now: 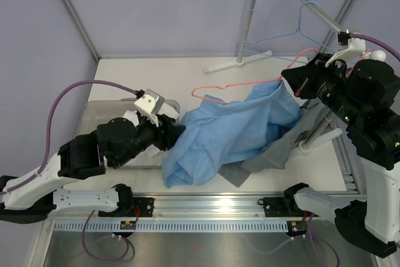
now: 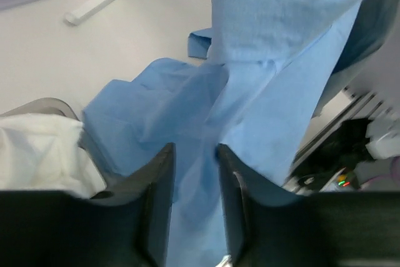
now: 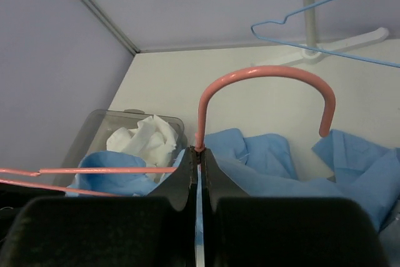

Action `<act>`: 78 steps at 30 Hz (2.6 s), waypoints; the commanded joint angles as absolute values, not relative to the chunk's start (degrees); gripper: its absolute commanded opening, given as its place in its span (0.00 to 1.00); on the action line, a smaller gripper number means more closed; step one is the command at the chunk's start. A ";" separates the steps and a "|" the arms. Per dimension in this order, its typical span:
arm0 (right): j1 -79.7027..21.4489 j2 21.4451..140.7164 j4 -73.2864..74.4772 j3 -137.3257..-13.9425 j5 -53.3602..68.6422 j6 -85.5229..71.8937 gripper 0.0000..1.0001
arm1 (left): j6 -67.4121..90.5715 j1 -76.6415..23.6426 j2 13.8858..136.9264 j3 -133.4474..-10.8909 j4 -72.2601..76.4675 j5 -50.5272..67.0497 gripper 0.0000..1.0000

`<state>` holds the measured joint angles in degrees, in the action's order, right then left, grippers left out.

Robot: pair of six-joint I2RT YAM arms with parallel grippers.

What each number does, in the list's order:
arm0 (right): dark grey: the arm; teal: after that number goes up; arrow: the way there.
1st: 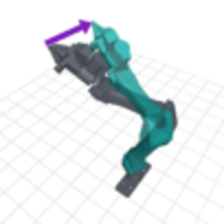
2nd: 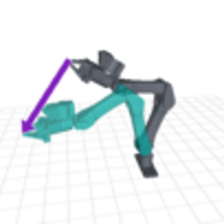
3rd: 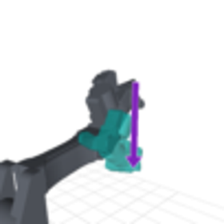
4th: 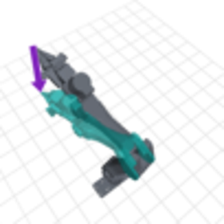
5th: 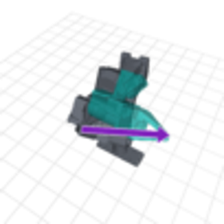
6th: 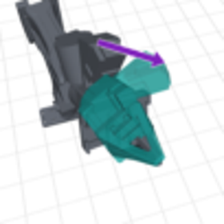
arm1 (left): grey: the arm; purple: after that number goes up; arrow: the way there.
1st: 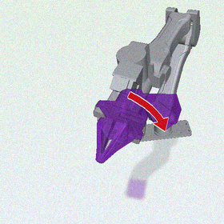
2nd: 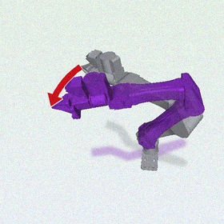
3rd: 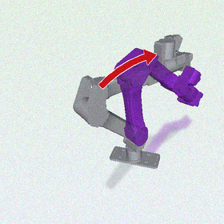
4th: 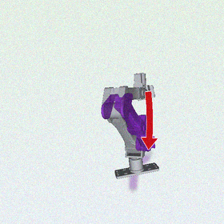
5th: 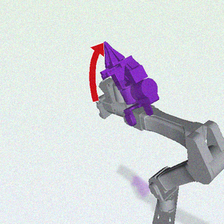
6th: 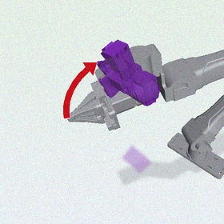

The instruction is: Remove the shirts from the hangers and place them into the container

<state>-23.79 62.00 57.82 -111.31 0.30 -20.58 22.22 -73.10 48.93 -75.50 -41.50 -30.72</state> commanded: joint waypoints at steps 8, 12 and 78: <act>-22.41 62.75 55.19 -109.69 -0.36 -11.52 0.00 | 2.91 -72.95 48.70 -90.35 -44.48 -11.43 0.68; -22.41 63.28 55.90 -108.81 3.59 -10.64 0.00 | 0.71 -72.95 48.60 -90.79 -43.33 -9.85 0.70; -57.21 61.44 39.74 -59.43 -20.23 -28.83 1.00 | 2.45 -65.68 81.99 -132.77 -54.75 -22.90 0.00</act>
